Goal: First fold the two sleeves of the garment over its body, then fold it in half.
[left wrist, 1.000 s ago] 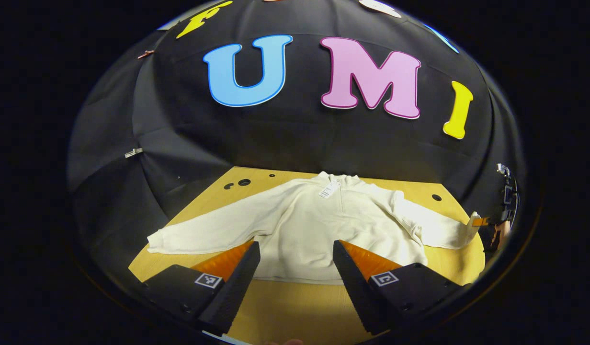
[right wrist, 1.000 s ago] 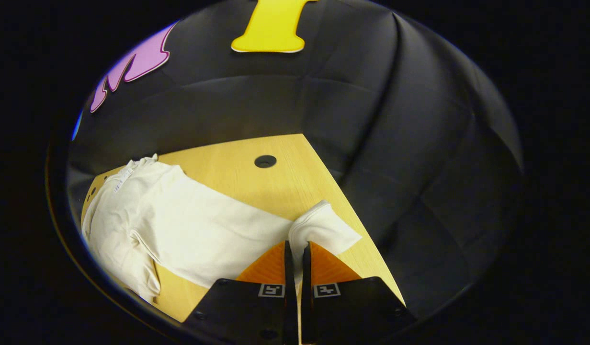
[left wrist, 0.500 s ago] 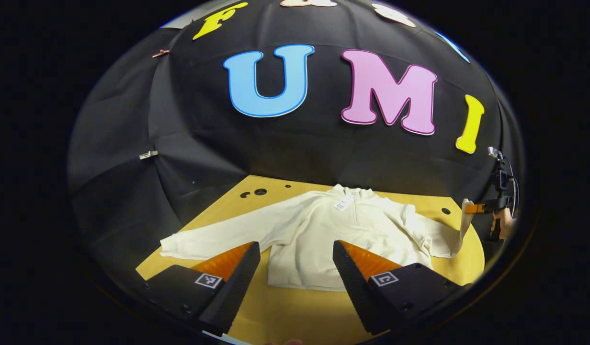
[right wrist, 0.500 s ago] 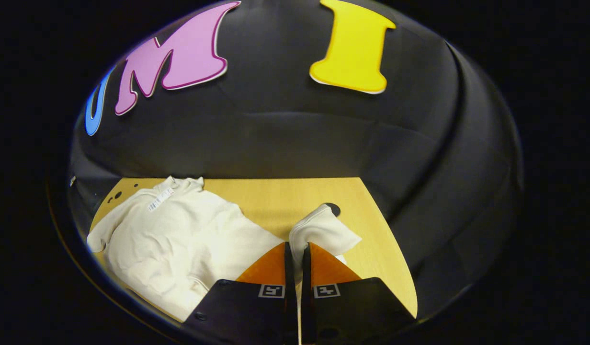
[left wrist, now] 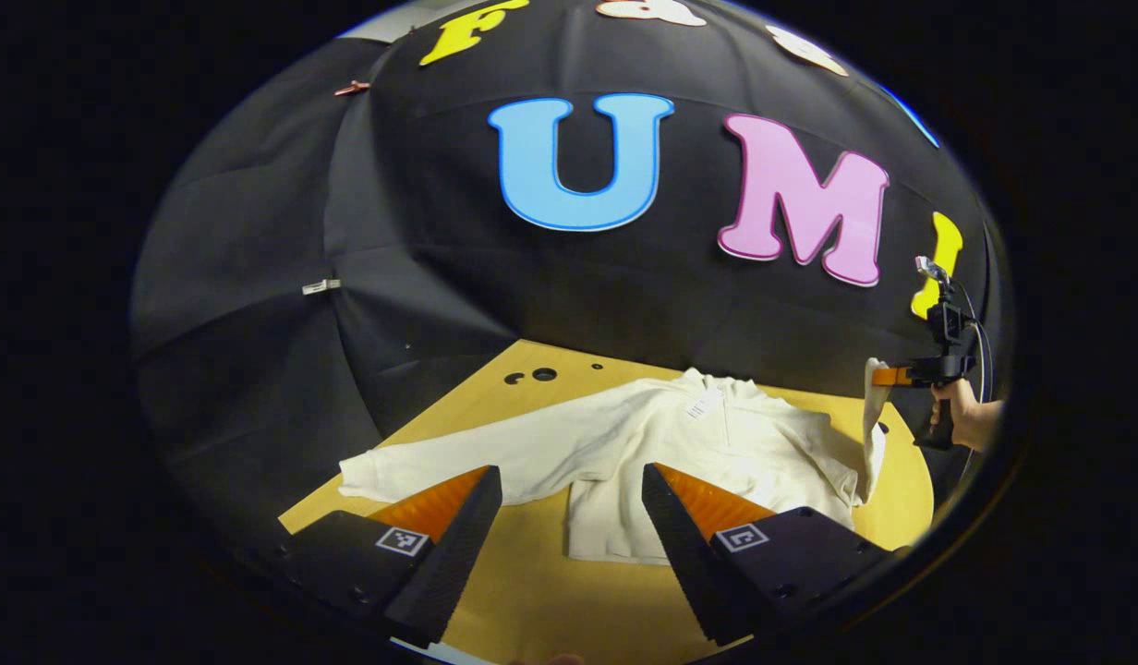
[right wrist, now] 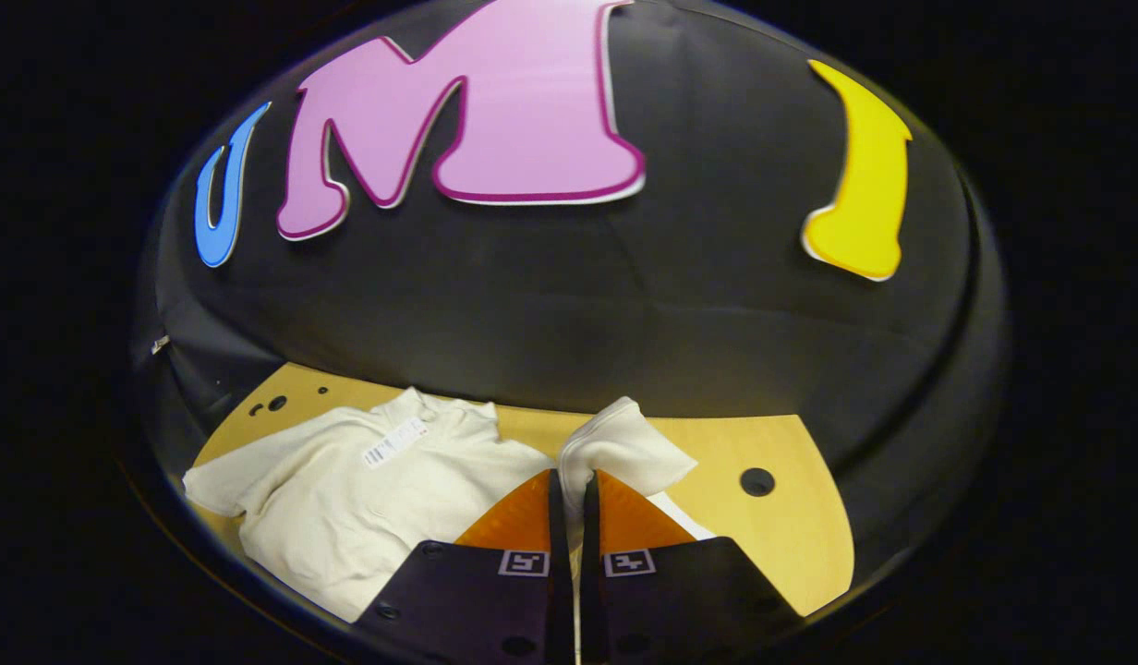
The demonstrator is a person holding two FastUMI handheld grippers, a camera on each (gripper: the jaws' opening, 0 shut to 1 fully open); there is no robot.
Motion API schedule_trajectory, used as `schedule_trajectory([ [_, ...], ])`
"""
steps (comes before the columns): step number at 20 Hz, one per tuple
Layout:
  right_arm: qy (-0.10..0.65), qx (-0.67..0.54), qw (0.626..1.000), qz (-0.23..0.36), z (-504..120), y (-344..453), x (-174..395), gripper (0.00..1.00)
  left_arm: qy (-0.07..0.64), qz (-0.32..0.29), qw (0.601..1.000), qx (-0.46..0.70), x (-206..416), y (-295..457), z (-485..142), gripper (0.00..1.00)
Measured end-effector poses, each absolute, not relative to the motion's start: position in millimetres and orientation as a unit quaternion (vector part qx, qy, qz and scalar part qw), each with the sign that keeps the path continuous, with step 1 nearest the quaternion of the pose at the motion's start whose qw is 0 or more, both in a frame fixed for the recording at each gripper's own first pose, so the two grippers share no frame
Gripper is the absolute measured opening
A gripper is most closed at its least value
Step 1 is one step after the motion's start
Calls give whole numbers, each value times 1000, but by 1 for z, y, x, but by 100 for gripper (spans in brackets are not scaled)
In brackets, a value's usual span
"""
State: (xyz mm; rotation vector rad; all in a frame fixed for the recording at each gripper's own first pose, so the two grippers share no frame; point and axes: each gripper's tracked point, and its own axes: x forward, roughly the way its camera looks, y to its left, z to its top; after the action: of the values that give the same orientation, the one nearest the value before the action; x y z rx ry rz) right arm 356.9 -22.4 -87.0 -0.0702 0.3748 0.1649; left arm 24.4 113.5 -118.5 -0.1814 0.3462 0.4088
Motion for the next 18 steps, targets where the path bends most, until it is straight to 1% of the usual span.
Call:
schedule_trajectory([
  [7,197,-62,963,172,-101,136,363,7,163,251,948,-103,-18,170,-122,98],
  [11,197,-73,953,220,-109,218,357,6,184,280,937,-102,-45,194,-142,98],
  [14,197,-87,943,253,-126,276,351,7,201,292,930,-101,-60,206,-152,98],
  [18,217,-93,928,287,-165,336,338,7,213,303,925,-89,-69,217,-159,98],
])
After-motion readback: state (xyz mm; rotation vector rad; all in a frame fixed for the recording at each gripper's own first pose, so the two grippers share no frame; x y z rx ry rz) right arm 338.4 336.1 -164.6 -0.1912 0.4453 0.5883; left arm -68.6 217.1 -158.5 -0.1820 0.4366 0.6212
